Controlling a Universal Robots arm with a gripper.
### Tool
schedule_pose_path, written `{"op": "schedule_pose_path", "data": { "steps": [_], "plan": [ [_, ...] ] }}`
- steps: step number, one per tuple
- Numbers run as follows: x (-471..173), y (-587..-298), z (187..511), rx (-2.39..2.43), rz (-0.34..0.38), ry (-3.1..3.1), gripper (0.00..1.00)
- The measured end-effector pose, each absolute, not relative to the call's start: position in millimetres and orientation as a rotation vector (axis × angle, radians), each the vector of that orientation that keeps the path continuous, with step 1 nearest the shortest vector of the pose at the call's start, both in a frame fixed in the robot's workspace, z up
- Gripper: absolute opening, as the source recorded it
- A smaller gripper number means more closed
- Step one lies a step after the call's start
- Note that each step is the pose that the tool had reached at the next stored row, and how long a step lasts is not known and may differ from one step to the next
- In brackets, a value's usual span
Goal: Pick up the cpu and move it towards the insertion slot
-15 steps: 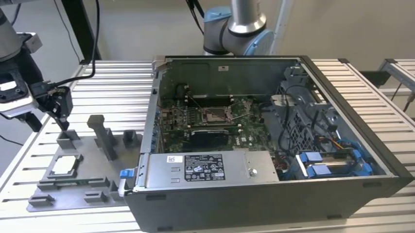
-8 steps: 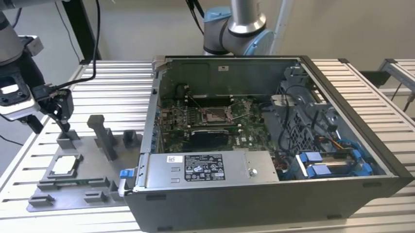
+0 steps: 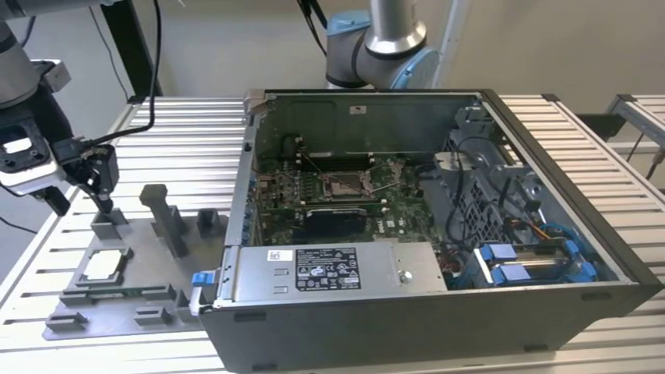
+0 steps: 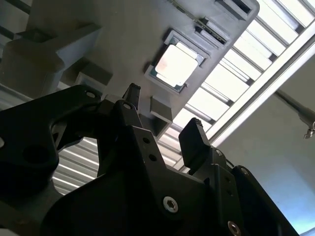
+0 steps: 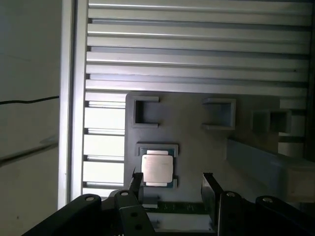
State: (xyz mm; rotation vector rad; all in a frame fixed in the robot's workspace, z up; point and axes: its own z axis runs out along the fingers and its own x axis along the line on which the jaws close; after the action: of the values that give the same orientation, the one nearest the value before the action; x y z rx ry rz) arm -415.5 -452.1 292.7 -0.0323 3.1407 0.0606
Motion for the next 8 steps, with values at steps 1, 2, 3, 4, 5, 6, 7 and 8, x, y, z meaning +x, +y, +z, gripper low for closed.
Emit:
{"op": "schedule_pose_path", "data": {
  "steps": [1, 2, 3, 4, 5, 6, 7, 8],
  "plan": [
    [-415.5, -452.1, 292.7, -0.032, 0.061, 3.141, 1.0],
    [-415.5, -452.1, 292.7, -0.032, 0.061, 3.141, 1.0],
    [-415.5, -452.1, 292.6, -0.032, 0.061, 3.141, 1.0],
    [-415.5, -452.1, 292.6, -0.032, 0.061, 3.141, 1.0],
    [-415.4, -452.1, 292.4, -0.032, 0.061, 3.141, 1.0],
    [-415.4, -452.1, 292.2, -0.032, 0.061, 3.141, 1.0],
    [-415.5, -452.1, 291.8, -0.032, 0.061, 3.14, 1.0],
    [-415.5, -452.1, 291.6, -0.032, 0.061, 3.141, 1.0]
  ]
}}
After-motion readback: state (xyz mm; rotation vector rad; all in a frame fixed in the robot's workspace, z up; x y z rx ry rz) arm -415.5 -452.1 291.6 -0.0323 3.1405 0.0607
